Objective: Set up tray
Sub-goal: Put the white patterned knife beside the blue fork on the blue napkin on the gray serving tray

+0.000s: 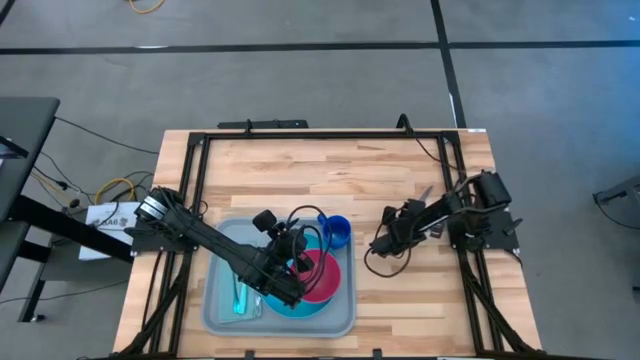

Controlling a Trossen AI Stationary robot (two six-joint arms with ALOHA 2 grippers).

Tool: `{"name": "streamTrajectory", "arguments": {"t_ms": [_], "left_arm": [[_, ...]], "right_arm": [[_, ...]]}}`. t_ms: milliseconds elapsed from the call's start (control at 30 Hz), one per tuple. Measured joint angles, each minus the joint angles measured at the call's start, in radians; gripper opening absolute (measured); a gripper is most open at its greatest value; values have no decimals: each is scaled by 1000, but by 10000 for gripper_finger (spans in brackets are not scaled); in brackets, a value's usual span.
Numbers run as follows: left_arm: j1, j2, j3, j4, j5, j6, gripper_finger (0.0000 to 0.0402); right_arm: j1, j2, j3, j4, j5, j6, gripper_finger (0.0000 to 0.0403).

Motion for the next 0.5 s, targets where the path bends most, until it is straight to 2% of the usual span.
{"name": "streamTrajectory", "arguments": {"t_ms": [333,500], "left_arm": [[0,0,0,0,0,0,98],[0,0,0,0,0,0,98]], "right_arm": [[20,69,-1,1,26,10,76],[30,71,-2,6,61,15,62]]}}
